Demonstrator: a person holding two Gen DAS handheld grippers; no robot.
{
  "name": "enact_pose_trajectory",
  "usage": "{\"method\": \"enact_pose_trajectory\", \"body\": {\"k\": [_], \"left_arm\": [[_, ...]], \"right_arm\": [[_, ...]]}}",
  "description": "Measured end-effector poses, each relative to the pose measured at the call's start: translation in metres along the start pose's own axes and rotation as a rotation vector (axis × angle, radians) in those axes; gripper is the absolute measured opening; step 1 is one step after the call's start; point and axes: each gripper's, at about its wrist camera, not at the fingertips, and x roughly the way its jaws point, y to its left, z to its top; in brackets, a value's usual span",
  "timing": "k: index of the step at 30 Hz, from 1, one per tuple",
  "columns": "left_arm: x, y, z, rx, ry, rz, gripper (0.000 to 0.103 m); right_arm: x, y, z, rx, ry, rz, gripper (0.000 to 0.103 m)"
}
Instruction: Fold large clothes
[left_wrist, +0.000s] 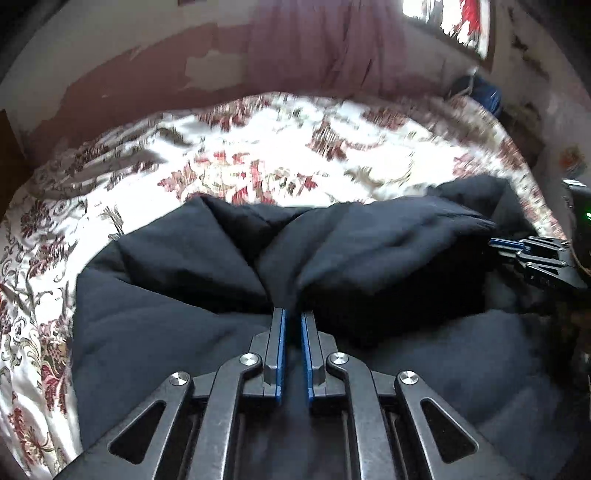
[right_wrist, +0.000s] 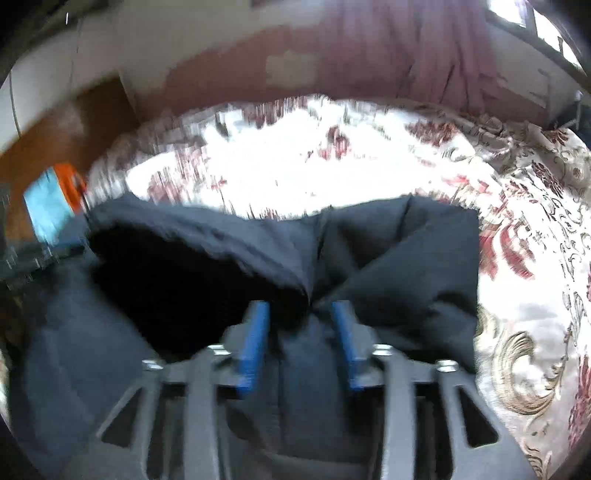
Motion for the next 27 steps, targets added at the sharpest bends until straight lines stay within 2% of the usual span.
{"method": "enact_pose_trajectory", "body": {"k": [2, 4, 5, 6, 8, 9, 11, 13, 15, 17, 20, 22, 23, 27], "left_arm": [[-0.020, 0.002, 0.002, -0.022, -0.078, -0.044, 0.009], [-0.028, -0.001, 0.013, -0.042, -0.145, -0.060, 0.020], [-0.029, -0.003, 0.022, -0.059, -0.167, -0.056, 0.037], [-0.027, -0.004, 0.030, -0.081, -0.183, -0.058, 0.046], [-0.017, -0.008, 0.047, -0.137, -0.202, -0.100, 0.046], [-0.006, -0.011, 0.057, -0.167, -0.185, -0.113, 0.046], [0.014, -0.018, 0.068, -0.188, -0.131, -0.129, 0.046], [0.036, -0.026, 0.071, -0.153, -0.063, -0.155, 0.040], [0.053, -0.043, 0.061, -0.015, 0.021, -0.195, 0.021], [0.065, -0.055, 0.045, 0.106, 0.100, -0.197, 0.011], [0.071, -0.062, 0.032, 0.189, 0.183, -0.210, 0.007], [0.081, -0.071, 0.025, 0.264, 0.248, -0.172, 0.006], [0.091, -0.079, 0.020, 0.302, 0.280, -0.119, 0.006], [0.112, -0.098, 0.017, 0.349, 0.306, 0.016, 0.005]], "right_arm": [[-0.005, -0.002, 0.016, 0.049, -0.049, 0.049, 0.044], [-0.003, 0.000, 0.032, 0.100, -0.080, 0.074, 0.044], [0.003, 0.002, 0.040, 0.126, -0.087, 0.094, 0.044], [0.011, 0.004, 0.047, 0.150, -0.081, 0.120, 0.044], [0.040, 0.008, 0.057, 0.197, 0.000, 0.219, 0.040], [0.052, 0.012, 0.058, 0.198, 0.052, 0.254, 0.028], [0.077, 0.021, 0.052, 0.154, 0.159, 0.283, 0.024], [0.089, 0.029, 0.039, 0.081, 0.229, 0.261, 0.023], [0.096, 0.029, 0.028, 0.025, 0.275, 0.253, 0.017], [0.106, 0.024, 0.020, -0.001, 0.324, 0.225, 0.008], [0.123, 0.024, 0.016, 0.002, 0.379, 0.217, 0.003], [0.136, 0.030, 0.013, -0.027, 0.396, 0.190, 0.002], [0.141, 0.034, 0.011, -0.040, 0.396, 0.173, 0.002], [0.152, 0.034, 0.003, -0.010, 0.357, 0.151, 0.000]]}}
